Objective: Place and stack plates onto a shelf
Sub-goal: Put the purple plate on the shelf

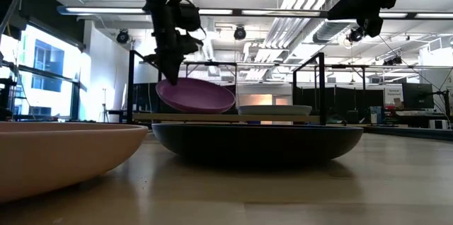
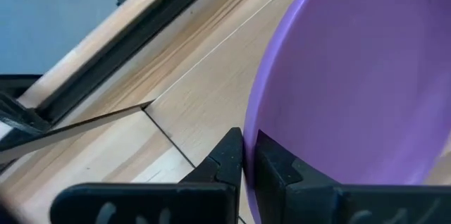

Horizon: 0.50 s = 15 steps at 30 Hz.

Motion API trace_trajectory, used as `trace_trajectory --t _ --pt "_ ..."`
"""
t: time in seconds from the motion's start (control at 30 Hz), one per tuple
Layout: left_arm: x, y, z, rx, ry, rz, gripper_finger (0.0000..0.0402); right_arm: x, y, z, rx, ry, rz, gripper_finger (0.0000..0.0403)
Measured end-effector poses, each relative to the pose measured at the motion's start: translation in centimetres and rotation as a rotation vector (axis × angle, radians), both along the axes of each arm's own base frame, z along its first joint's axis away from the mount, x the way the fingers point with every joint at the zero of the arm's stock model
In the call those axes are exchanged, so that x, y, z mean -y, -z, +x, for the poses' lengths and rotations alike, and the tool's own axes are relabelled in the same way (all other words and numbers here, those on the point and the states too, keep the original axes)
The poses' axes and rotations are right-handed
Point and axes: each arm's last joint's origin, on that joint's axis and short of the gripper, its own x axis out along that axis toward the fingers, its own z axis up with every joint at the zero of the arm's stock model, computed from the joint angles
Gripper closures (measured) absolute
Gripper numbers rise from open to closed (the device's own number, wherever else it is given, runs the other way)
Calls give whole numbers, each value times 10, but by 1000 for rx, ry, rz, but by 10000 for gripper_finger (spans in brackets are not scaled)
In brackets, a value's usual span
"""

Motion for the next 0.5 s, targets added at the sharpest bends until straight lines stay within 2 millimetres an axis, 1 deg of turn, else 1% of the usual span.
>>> trace_trajectory --t 0.2,0.3,0.5 --pt "0 11 9 -5 17 -5 388 0 0 0 0 0 0 403" --pt "0 7 10 15 30 18 387 0 0 0 0 0 0 403" --pt "1 8 8 -16 66 9 381 0 0 0 0 5 -2 403"
